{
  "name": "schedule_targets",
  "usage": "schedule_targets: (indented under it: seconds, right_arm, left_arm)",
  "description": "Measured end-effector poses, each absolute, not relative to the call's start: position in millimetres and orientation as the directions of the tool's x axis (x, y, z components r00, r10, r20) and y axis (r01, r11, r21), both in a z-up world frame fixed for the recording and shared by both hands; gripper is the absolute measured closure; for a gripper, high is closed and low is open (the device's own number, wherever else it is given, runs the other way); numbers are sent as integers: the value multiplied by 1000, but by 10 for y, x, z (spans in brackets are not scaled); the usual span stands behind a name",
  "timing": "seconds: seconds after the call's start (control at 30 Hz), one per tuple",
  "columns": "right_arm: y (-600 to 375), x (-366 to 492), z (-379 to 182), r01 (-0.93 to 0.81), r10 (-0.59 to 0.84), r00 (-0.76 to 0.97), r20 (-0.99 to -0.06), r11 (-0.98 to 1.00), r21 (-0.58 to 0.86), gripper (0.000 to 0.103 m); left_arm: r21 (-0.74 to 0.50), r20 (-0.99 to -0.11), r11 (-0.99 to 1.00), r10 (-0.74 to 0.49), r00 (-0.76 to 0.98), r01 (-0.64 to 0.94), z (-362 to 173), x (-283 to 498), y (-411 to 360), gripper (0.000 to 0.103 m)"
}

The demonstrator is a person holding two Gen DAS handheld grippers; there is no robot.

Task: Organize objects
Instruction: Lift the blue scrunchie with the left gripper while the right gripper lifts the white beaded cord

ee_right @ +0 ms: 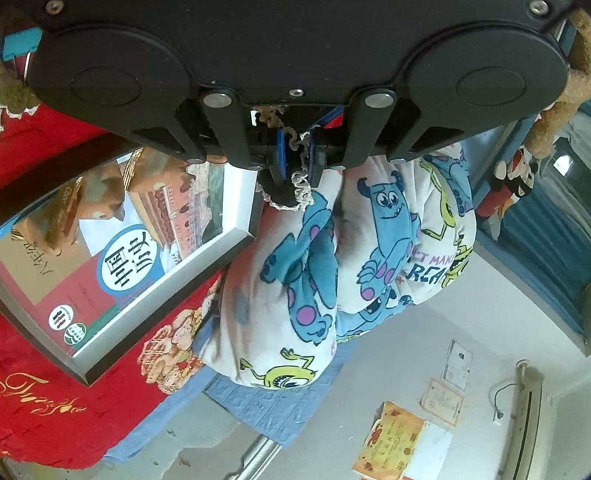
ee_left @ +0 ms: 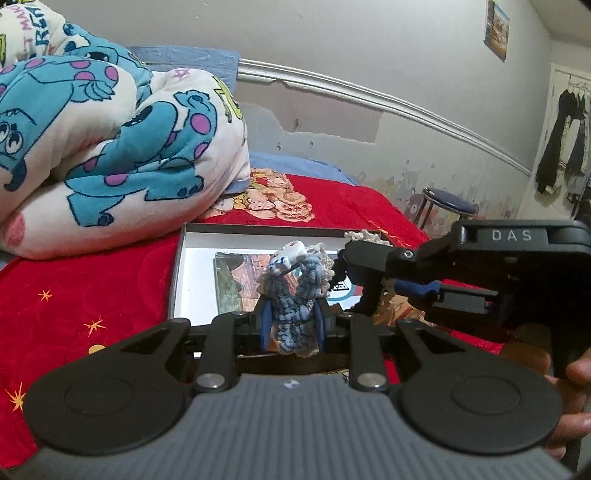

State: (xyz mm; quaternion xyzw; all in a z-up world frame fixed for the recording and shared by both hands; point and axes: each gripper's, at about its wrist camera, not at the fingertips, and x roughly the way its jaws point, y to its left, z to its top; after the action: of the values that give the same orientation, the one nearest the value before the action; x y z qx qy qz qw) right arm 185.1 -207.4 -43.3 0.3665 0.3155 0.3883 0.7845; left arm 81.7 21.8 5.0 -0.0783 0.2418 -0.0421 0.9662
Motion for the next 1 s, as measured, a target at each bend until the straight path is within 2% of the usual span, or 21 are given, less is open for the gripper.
schedule_targets:
  seconds: [0.2, 0.47, 0.9, 1.0]
  right_arm:
    - [-2074, 1879, -433, -389, 846, 499, -187, 412, 824, 91]
    - [-2069, 1791, -287, -465, 861, 497, -109, 370, 805, 91]
    - [-2010, 1816, -242, -489, 870, 484, -92, 357, 796, 91]
    - [-2003, 1844, -268, -467, 878, 474, -60, 308, 829, 91]
  left_arm:
    - [-169, -437, 985, -105, 893, 33, 68, 849, 243, 76]
    - [-172, -406, 984, -112, 907, 45, 120, 805, 232, 76]
    - [-197, -398, 980, -85, 914, 6, 170, 868, 348, 76]
    - [-200, -388, 980, -76, 918, -4, 198, 872, 379, 76]
